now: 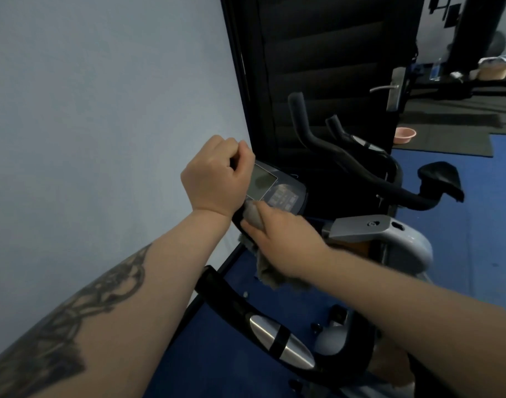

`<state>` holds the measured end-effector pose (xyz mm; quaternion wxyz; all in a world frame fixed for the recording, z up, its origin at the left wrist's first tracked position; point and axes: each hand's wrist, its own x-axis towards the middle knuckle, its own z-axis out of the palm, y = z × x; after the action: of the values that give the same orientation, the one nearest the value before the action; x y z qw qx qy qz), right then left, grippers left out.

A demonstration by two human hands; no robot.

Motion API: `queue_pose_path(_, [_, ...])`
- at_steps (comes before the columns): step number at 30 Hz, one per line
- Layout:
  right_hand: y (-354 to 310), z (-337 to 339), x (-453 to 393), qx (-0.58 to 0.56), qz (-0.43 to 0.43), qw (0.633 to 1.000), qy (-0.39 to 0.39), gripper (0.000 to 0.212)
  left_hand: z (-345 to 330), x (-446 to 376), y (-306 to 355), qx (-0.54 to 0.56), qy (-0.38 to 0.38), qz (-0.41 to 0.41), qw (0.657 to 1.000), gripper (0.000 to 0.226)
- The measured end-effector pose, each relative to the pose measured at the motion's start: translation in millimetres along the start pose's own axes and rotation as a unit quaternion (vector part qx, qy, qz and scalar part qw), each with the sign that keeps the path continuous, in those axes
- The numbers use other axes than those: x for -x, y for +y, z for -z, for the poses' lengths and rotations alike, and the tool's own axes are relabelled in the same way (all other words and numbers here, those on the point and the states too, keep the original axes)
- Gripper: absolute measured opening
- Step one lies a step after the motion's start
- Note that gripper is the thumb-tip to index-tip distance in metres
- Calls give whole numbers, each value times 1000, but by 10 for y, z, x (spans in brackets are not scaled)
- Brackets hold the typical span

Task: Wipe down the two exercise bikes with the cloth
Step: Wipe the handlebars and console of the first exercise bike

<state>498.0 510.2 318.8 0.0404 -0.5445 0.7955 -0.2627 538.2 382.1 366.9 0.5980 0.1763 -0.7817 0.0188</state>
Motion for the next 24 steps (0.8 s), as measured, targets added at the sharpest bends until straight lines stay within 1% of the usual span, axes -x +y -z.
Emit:
queue_pose_path(1, [-15, -61, 52, 28, 19, 999, 31, 47, 6, 4, -4, 1, -3, -3, 1000, 37])
queue_pose_path(2, [37, -67, 147, 33, 40, 998, 45, 53, 10, 5, -6, 3, -5, -5, 1000, 37])
queue_pose_path(3, [119, -8, 245, 12, 58, 998, 34, 56, 7, 0, -4, 5, -6, -9, 1000, 37])
queue_pose_path(5, [277, 92, 304, -25, 57, 998, 8, 53, 0, 16, -4, 10, -2, -14, 1000, 36])
queue_pose_path(8, [152, 57, -14, -47, -23, 999, -1, 44, 9, 0, -8, 11, -10, -17, 1000, 34])
queue_pose_path(10, [5, -58, -82, -22, -16, 999, 31, 44, 27, 5, -6, 11, -17, -17, 1000, 32])
queue_pose_path(12, [56, -75, 79, -6, 25, 997, 74, 44, 32, 7, -6, 16, -21, -10, 1000, 32])
queue_pose_path(14, [254, 40, 280, -31, 43, 998, 32, 42, 23, 13, -5, 19, -19, -8, 1000, 31])
queue_pose_path(16, [331, 130, 234, -45, 26, 999, -10, 38, 16, 17, -1, 16, -14, -9, 1000, 30])
queue_pose_path(18, [218, 85, 62, -60, 2, 998, -9, 41, 31, 0, 7, 14, -18, -7, 1000, 30])
queue_pose_path(19, [134, 34, 11, -48, 3, 999, 3, 43, 39, 0, 9, 11, -19, -6, 1000, 30])
queue_pose_path(21, [72, -47, 54, -4, 33, 998, 44, 45, 42, 10, 9, 5, -22, -1, 1000, 31])
queue_pose_path(22, [129, -29, 136, 4, 52, 997, 52, 45, 38, 8, 12, 6, -24, 0, 1000, 31])
queue_pose_path(24, [296, 90, 268, 9, 73, 997, 9, 43, 25, 17, 15, 10, -19, -5, 1000, 32])
